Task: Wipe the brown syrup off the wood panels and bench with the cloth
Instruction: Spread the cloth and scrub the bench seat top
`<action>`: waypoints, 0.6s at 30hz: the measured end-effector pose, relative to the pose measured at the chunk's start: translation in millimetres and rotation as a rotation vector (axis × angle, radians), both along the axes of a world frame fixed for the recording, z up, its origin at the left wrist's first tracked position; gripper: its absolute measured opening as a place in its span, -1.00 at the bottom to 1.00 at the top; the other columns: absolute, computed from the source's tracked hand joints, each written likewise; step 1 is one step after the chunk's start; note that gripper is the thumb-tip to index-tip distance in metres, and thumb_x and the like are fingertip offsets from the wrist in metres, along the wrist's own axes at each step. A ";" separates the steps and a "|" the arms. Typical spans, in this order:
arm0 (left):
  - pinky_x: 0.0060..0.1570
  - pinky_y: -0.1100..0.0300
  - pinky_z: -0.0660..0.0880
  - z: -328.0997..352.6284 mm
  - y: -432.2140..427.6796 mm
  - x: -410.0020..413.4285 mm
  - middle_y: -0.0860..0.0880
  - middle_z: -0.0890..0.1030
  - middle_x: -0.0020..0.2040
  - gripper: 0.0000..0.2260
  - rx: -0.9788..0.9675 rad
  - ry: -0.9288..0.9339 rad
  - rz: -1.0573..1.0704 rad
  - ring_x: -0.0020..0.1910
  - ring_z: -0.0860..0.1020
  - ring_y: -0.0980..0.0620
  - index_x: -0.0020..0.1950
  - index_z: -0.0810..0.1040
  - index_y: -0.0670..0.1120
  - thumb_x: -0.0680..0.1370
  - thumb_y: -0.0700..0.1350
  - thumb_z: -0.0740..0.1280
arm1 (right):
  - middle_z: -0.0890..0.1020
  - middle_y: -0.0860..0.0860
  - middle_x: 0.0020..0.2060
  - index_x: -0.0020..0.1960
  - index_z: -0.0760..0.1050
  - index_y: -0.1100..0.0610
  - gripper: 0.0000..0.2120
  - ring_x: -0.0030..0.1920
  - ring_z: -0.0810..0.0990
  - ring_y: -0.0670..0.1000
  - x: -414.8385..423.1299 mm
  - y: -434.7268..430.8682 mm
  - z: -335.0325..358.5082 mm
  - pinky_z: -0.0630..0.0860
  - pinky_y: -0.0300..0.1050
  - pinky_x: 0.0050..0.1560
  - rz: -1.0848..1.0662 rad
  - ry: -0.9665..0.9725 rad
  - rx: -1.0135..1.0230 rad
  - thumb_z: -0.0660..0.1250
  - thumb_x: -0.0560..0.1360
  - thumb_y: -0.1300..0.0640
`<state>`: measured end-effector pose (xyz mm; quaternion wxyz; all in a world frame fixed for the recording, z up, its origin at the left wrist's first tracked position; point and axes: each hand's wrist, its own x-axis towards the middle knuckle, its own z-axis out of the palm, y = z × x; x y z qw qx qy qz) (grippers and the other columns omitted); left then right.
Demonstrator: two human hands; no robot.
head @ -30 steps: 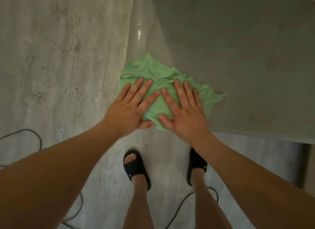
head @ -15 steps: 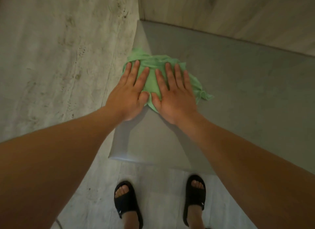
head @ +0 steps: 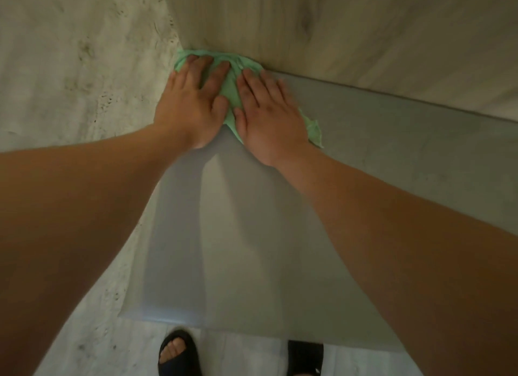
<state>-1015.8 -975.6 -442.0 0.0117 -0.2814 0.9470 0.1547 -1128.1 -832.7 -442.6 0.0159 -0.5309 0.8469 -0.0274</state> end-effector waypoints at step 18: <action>0.62 -0.09 -0.17 20.8 87.0 -78.1 -0.06 0.01 0.70 -0.36 0.153 -0.145 -0.242 0.67 -0.06 -0.09 0.69 0.06 0.04 0.61 0.21 -0.08 | 0.36 0.24 0.54 0.49 0.44 0.25 -0.50 0.44 0.39 0.36 -68.2 99.2 19.7 0.31 0.21 0.50 -0.179 -0.018 0.038 0.26 0.59 0.07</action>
